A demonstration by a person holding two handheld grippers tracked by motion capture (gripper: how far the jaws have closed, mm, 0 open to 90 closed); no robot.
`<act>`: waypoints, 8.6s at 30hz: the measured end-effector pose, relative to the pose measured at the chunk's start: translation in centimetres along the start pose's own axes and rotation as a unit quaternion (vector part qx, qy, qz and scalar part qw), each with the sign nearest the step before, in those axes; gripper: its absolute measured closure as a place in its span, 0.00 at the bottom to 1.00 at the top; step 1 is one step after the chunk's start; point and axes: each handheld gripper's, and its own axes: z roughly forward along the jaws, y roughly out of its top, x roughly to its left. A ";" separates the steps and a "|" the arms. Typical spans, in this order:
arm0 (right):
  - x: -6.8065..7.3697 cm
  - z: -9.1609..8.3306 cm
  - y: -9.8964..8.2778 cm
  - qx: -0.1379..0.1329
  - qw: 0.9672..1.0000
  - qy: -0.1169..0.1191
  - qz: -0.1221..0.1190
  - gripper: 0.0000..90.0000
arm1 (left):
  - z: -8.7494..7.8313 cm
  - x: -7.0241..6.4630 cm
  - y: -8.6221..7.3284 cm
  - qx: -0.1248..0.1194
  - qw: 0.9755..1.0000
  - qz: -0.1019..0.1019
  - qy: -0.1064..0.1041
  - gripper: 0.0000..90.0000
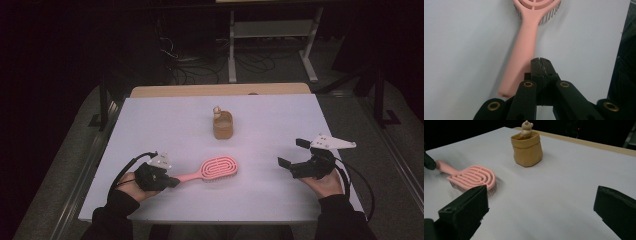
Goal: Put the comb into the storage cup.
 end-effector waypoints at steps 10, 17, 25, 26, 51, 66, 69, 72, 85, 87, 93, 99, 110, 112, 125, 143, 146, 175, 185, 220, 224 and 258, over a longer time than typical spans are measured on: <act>-0.1 -0.1 0.0 0.000 1.000 -0.004 0.003 0.00 | -3.1 1.1 0.4 -0.016 0.999 -0.001 0.029 0.99; -0.2 -0.2 0.0 -0.001 1.000 -0.005 0.002 0.00 | -4.5 1.7 2.3 -0.018 0.999 0.019 0.028 0.99; -0.2 -0.2 -0.1 0.003 1.000 -0.006 -0.001 0.00 | -4.9 2.0 4.1 -0.012 0.999 0.034 0.023 0.99; -0.2 -0.2 -0.1 0.003 1.000 -0.006 -0.001 0.00 | -4.9 2.0 4.2 -0.011 0.999 0.033 0.022 0.99; 0.1 -0.1 -0.1 0.009 1.000 -0.002 -0.005 0.00 | -1.9 1.6 6.7 0.015 0.999 0.041 -0.007 0.69; 0.0 -0.1 -0.1 0.008 1.000 -0.001 -0.003 0.00 | 0.4 1.4 6.8 0.042 0.998 0.025 -0.028 0.16; 0.0 -0.1 -0.1 0.008 1.000 -0.001 -0.003 0.00 | 0.8 1.2 6.8 0.046 0.998 0.025 -0.026 0.06; 0.0 -0.2 -0.1 0.008 1.000 -0.001 -0.002 0.00 | 1.8 1.1 6.6 0.050 0.998 0.026 -0.024 0.00; -0.1 -0.6 -0.3 0.007 1.000 -0.005 0.000 0.00 | 3.9 1.0 5.8 0.056 0.996 0.054 -0.039 0.00; -0.1 -0.6 -0.3 0.007 1.000 -0.005 -0.001 0.00 | 4.1 1.0 5.7 0.060 0.996 0.056 -0.039 0.00; -0.1 -0.6 -0.3 0.007 1.000 -0.005 0.000 0.00 | 4.7 1.0 5.4 0.060 0.996 0.059 -0.036 0.03; -0.1 -0.6 -0.3 0.007 1.000 -0.005 -0.001 0.00 | 5.4 1.0 5.4 0.068 0.995 0.063 -0.044 0.08; -0.2 -1.0 -0.4 0.007 1.000 -0.012 0.001 0.00 | 5.8 1.7 5.3 0.063 0.995 0.057 -0.053 0.34; -0.2 -0.9 -0.5 0.011 1.000 -0.011 0.000 0.00 | 5.8 1.7 5.4 0.064 0.995 0.058 -0.051 0.36; -0.5 -0.9 -0.2 0.003 1.000 -0.014 0.001 0.00 | 6.2 1.5 5.5 0.081 0.994 0.067 -0.034 0.53; -0.6 -1.0 -0.2 -0.001 1.000 -0.015 0.005 0.00 | 6.1 1.3 5.7 0.070 0.995 0.057 -0.031 0.76; -0.6 -1.0 -0.2 -0.001 1.000 -0.015 0.004 0.00 | 6.0 1.4 5.7 0.070 0.995 0.059 -0.033 0.76; -0.6 -0.9 -0.2 0.002 1.000 -0.013 0.006 0.00 | 5.7 1.0 5.8 0.069 0.995 0.068 -0.034 0.76; -0.6 -0.8 -0.2 0.002 1.000 -0.013 0.005 0.00 | 4.6 1.2 6.4 0.059 0.995 0.072 -0.033 0.76; -0.2 -0.6 0.1 0.008 1.000 -0.008 0.002 0.00 | -0.6 1.2 10.8 0.013 0.995 0.102 -0.009 0.76; -0.1 -0.7 1.0 0.004 1.000 -0.003 0.002 0.00 | -1.3 1.2 11.5 0.010 0.994 0.108 0.003 0.77; 1.1 2.9 14.1 0.092 0.985 0.128 0.074 0.00 | -4.8 1.0 13.6 -0.058 0.990 0.112 0.066 0.76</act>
